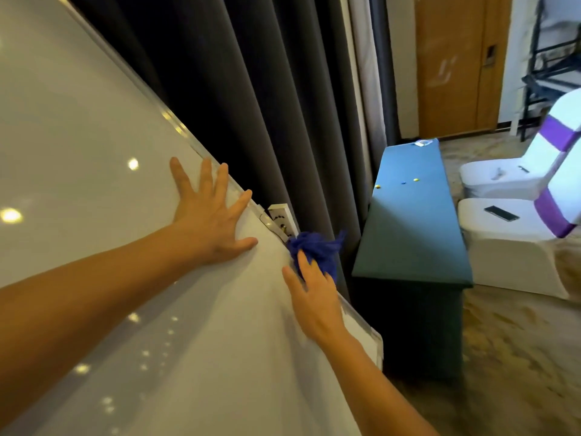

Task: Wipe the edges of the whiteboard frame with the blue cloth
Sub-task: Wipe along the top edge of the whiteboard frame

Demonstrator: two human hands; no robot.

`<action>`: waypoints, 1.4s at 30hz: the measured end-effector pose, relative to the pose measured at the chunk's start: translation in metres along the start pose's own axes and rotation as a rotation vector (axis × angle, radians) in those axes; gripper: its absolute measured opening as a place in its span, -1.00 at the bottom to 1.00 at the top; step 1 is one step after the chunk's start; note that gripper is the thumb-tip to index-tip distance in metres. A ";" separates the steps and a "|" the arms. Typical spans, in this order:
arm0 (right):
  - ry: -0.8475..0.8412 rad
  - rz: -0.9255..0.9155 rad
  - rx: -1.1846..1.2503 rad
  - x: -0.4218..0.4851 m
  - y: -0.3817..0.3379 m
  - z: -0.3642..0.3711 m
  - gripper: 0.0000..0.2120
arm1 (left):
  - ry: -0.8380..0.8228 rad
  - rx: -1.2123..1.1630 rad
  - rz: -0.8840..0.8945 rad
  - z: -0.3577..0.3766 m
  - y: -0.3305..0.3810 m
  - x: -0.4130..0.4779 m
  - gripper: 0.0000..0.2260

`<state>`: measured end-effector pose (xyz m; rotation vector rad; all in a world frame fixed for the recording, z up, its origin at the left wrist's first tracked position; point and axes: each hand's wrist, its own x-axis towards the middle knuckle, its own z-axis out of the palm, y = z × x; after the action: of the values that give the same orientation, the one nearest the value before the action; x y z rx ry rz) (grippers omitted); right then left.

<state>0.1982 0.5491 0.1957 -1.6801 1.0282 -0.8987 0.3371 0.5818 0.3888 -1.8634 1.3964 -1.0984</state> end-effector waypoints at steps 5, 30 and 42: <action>0.045 0.045 -0.075 -0.005 0.041 0.018 -0.26 | 0.003 -0.023 0.056 0.005 0.020 -0.001 -0.08; -0.045 -0.038 0.134 -0.015 0.111 0.034 -0.52 | -0.152 -0.098 0.405 0.039 0.171 -0.070 -0.09; -0.056 0.238 0.102 -0.031 0.198 0.040 -0.53 | -0.210 0.047 0.392 0.069 0.210 -0.081 0.00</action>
<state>0.1767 0.5495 -0.0073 -1.4549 1.0992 -0.7313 0.2823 0.5932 0.1598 -1.5333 1.5125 -0.7127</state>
